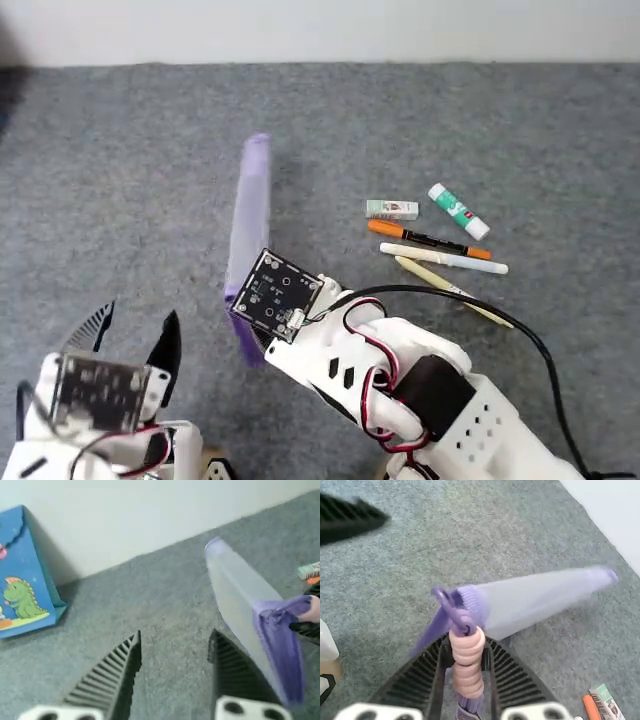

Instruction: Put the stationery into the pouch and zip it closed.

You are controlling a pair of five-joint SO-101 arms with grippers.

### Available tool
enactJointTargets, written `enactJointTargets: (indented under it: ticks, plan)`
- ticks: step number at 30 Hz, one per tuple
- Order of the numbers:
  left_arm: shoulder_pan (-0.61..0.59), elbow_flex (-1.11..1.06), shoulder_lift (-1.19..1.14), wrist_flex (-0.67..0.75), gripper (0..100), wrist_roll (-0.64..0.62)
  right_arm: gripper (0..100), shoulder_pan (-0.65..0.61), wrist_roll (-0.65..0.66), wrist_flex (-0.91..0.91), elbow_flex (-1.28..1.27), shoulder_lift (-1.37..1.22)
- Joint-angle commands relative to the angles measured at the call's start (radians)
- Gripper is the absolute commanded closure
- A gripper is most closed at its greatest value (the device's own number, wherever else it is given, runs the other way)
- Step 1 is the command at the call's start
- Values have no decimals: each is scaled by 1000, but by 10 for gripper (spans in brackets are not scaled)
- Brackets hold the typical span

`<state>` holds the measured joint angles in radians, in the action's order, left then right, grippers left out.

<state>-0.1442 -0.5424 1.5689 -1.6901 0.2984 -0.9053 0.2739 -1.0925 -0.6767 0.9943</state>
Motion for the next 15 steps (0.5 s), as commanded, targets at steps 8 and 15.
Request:
enactJointTargets:
  ticks: [8,15]
  plan:
    - [5,21,-147,-14,684,32,991,-41,86,54,15,19]
    - [-17,-163,-153,160,687,29,991,-38,83,54,15,27]
